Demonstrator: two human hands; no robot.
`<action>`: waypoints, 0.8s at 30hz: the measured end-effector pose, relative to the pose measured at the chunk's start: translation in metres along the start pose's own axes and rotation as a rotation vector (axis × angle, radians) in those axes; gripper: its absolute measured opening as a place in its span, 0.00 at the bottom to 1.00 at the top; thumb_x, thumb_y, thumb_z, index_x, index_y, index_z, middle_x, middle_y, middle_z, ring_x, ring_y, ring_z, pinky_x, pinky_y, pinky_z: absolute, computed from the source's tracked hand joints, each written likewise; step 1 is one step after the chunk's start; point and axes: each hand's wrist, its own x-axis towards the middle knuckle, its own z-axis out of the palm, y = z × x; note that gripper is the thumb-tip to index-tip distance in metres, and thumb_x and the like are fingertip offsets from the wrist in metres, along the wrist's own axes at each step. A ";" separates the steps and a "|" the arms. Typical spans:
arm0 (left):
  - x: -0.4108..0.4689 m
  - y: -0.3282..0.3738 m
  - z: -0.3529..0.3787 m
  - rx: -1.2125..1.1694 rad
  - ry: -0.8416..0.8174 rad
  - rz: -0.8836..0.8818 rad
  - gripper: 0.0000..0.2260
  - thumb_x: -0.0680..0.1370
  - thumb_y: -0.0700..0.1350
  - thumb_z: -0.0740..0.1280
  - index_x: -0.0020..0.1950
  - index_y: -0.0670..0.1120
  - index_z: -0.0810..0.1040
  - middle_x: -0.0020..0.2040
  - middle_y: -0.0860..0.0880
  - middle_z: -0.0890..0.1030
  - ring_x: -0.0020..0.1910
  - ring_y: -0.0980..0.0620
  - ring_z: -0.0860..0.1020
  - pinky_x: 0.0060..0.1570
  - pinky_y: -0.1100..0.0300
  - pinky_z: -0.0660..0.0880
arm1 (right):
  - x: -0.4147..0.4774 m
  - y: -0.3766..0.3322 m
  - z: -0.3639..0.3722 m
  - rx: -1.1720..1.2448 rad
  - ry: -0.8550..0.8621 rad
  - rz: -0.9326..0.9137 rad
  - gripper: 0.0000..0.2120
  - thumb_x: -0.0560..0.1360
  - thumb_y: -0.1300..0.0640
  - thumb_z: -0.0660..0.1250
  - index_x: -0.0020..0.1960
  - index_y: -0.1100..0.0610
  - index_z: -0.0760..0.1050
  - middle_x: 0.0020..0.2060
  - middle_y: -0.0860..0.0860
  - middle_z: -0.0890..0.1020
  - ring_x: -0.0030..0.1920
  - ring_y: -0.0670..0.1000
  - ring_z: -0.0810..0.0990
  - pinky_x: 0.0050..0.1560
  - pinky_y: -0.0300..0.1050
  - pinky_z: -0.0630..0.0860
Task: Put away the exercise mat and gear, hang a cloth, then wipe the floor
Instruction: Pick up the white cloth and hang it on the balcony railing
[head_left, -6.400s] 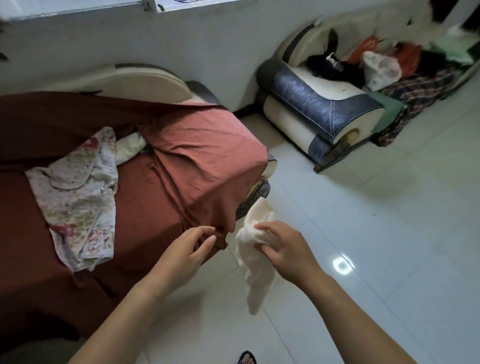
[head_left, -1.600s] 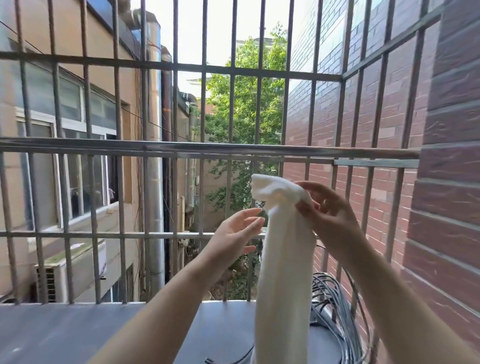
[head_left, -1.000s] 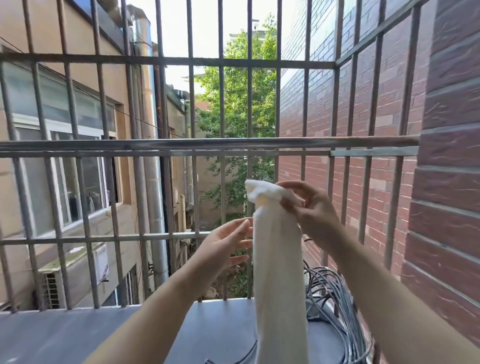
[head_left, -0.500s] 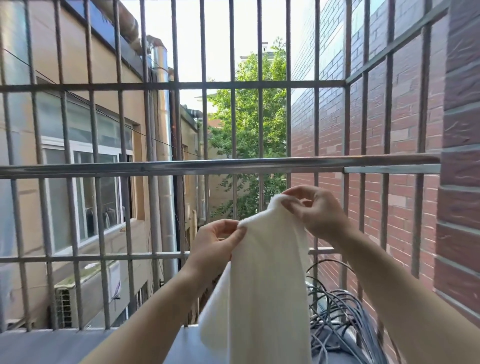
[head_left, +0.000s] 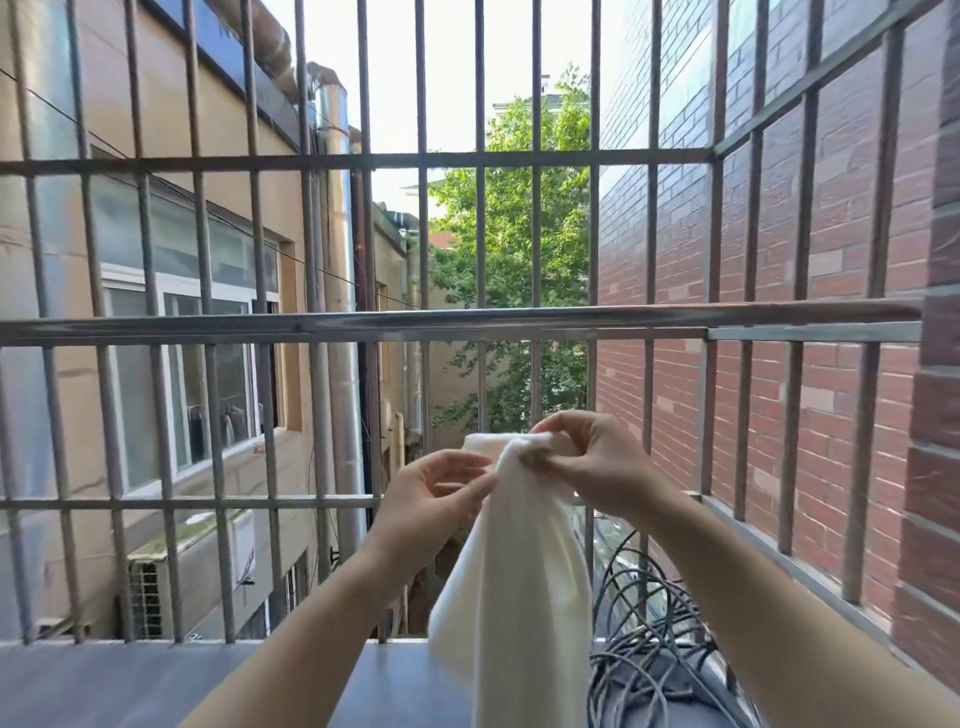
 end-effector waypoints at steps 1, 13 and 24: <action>-0.001 -0.008 -0.002 0.040 -0.003 -0.023 0.10 0.71 0.45 0.73 0.51 0.45 0.81 0.47 0.49 0.84 0.42 0.57 0.82 0.38 0.67 0.76 | 0.001 0.001 -0.001 -0.014 0.008 -0.006 0.05 0.67 0.58 0.75 0.40 0.52 0.81 0.37 0.49 0.82 0.35 0.44 0.78 0.37 0.40 0.80; 0.005 -0.026 0.025 0.087 -0.138 -0.041 0.02 0.74 0.47 0.71 0.46 0.52 0.82 0.44 0.46 0.84 0.42 0.48 0.82 0.45 0.47 0.78 | 0.011 -0.013 -0.047 0.018 0.157 -0.057 0.06 0.67 0.59 0.76 0.39 0.50 0.80 0.37 0.50 0.82 0.36 0.47 0.77 0.38 0.44 0.78; 0.041 0.063 -0.012 0.236 0.037 0.147 0.04 0.68 0.52 0.73 0.39 0.53 0.83 0.39 0.52 0.84 0.36 0.52 0.80 0.40 0.54 0.78 | 0.025 -0.034 -0.101 0.004 0.293 -0.083 0.04 0.69 0.60 0.73 0.42 0.53 0.79 0.36 0.50 0.80 0.36 0.47 0.76 0.40 0.45 0.76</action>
